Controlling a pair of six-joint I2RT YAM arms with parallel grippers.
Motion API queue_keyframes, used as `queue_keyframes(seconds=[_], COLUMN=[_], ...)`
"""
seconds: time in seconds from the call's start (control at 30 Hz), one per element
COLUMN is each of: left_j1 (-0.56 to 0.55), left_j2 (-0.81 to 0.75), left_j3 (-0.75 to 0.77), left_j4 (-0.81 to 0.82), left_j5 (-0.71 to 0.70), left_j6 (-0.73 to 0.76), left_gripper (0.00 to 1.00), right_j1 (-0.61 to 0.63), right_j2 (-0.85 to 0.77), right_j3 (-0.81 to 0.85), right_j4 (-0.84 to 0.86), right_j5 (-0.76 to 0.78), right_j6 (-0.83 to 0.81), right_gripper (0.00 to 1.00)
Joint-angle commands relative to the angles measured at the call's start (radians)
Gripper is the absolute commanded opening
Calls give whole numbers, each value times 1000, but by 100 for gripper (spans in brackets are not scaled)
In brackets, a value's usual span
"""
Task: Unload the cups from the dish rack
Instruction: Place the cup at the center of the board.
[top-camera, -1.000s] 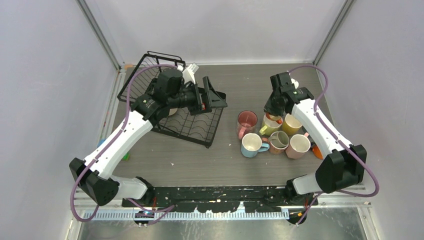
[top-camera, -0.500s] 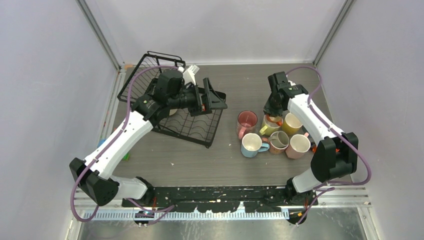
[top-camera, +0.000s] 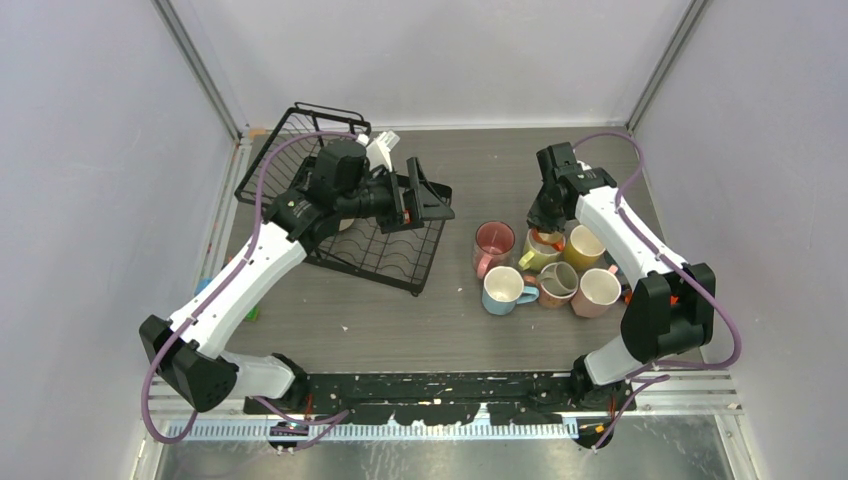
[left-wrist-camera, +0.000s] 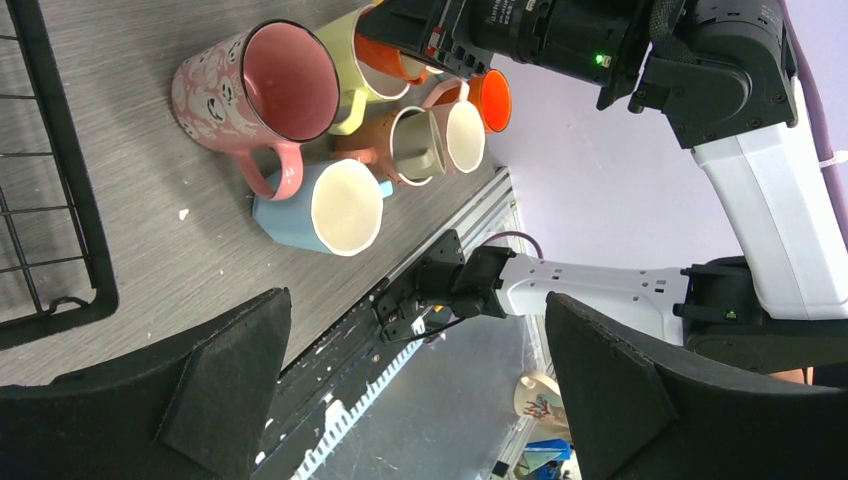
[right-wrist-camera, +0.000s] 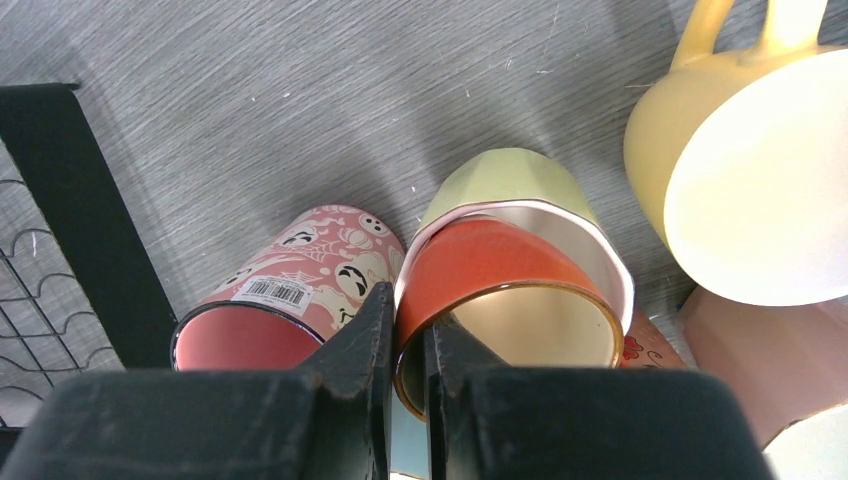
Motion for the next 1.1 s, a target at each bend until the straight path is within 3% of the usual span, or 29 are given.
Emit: queue_keyframes(seconds=[0.0,1.07], left_j1=[-3,-2], left_j2=[-17,-7], left_j3=[-5,-18], left_j4=[39,37], left_j5=[25,15], left_j6=[10,5], left_gripper=[100,100], right_j1=[-8,-8], right_j2=[11,45], right_j3=[1,-27], right_j4=[45,84], right_j5=[1,-9], right_j6=[-7,-2], right_gripper=[13,38])
